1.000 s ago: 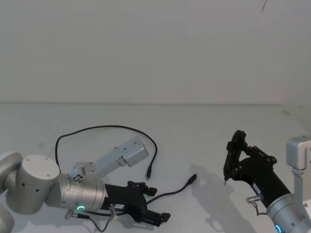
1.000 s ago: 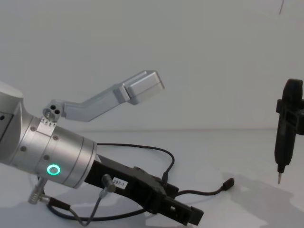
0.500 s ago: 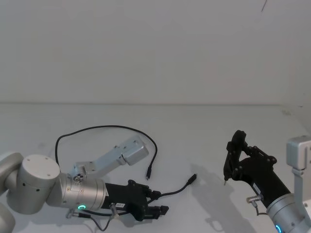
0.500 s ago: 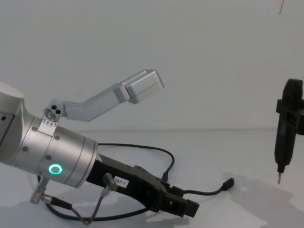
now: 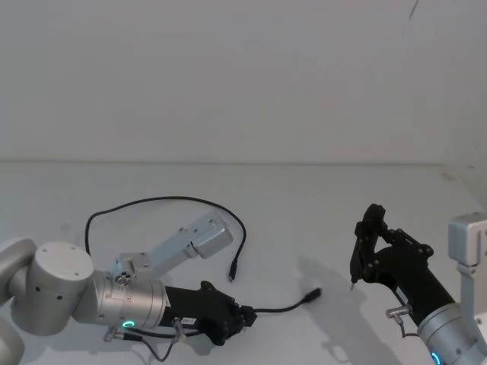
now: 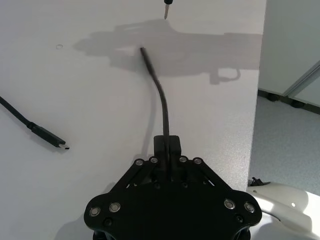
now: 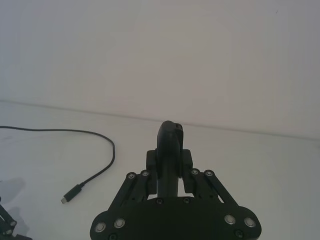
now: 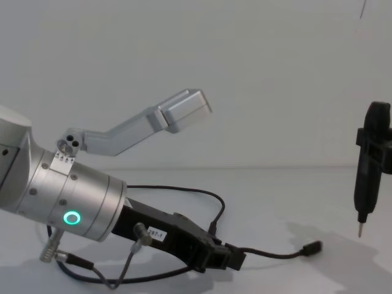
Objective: Pick up the data cable with the one hand.
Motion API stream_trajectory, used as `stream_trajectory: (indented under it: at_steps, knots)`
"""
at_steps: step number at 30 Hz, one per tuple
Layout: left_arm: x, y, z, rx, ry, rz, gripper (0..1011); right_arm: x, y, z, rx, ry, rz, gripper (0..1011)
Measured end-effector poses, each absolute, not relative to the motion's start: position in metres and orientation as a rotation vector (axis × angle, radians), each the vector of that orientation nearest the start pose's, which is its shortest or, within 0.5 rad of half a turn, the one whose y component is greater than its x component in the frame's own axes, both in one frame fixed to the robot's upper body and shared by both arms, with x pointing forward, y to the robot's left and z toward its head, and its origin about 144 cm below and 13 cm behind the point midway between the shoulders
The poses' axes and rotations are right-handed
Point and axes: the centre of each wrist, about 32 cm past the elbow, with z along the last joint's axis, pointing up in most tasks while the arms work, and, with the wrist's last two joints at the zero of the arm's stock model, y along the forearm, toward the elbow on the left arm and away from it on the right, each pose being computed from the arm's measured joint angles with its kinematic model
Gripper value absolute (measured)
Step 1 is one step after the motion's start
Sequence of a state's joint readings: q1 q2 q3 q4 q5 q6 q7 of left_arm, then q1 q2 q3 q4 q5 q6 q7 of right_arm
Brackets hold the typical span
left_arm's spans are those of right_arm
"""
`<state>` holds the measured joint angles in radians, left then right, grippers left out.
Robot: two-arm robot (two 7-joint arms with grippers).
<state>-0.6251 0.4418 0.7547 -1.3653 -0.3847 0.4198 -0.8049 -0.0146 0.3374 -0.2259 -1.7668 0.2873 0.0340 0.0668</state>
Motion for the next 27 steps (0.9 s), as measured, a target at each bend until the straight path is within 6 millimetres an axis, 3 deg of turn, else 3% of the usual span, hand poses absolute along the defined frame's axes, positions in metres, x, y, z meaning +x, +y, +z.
stream_trajectory:
  at_steps: [3,15,27]
  knots:
    - [0.568,0.186,1.231,0.488,0.106,0.29,44,0.443,-0.237,1.189,0.026,-0.075,-1.229,279]
    - [0.568,0.186,1.232,0.481,0.085,0.279,44,0.444,-0.238,1.192,0.037,-0.076,-1.23,279]
    - [0.571,0.188,1.243,0.458,0.001,0.188,44,0.448,-0.243,1.225,0.12,-0.065,-1.191,279]
